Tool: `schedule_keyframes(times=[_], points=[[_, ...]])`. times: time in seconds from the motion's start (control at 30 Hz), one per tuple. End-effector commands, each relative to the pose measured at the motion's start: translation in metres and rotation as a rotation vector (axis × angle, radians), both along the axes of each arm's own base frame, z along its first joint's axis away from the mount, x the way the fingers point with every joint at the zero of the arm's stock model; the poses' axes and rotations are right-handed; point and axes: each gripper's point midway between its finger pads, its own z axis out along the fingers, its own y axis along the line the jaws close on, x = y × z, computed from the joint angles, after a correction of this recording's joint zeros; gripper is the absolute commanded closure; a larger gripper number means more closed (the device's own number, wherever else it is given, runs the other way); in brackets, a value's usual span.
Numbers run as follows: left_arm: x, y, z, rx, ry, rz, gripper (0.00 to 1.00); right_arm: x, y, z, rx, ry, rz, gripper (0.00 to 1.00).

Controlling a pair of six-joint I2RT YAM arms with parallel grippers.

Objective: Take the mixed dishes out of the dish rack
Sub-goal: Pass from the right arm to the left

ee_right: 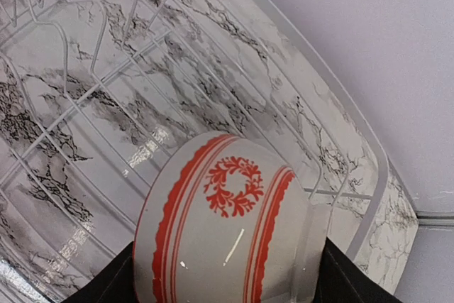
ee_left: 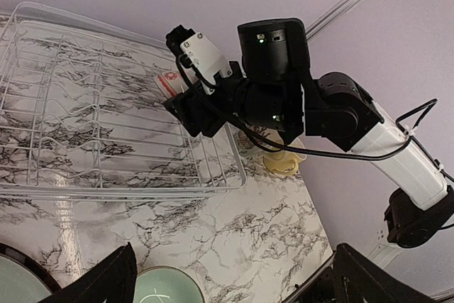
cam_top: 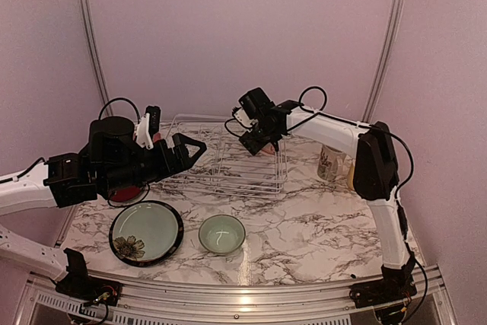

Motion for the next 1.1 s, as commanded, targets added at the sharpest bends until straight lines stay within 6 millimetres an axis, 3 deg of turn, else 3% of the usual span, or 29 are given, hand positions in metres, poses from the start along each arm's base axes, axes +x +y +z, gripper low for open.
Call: schedule_keyframes(times=[0.0, 0.37, 0.53, 0.83, 1.07], points=[[0.004, 0.001, 0.001, -0.003, -0.004, 0.017, 0.01, 0.019, 0.001, 0.067, 0.284, -0.071, -0.047, 0.58], [0.007, -0.002, 0.000, 0.020, 0.008, 0.020, 0.01, 0.026, 0.012, 0.080, 0.682, 0.099, -0.033, 0.59], [0.008, -0.017, 0.017, -0.088, 0.030, -0.083, 0.01, 0.023, 0.015, 0.085, 0.922, 0.217, -0.031, 0.59], [0.047, -0.004, 0.010, -0.214, 0.115, -0.116, 0.01, 0.014, 0.031, 0.098, 1.123, 0.302, 0.000, 0.58], [0.071, 0.003, 0.001, -0.320, 0.137, -0.091, 0.01, 0.008, 0.030, 0.111, 1.276, 0.350, 0.034, 0.58]])
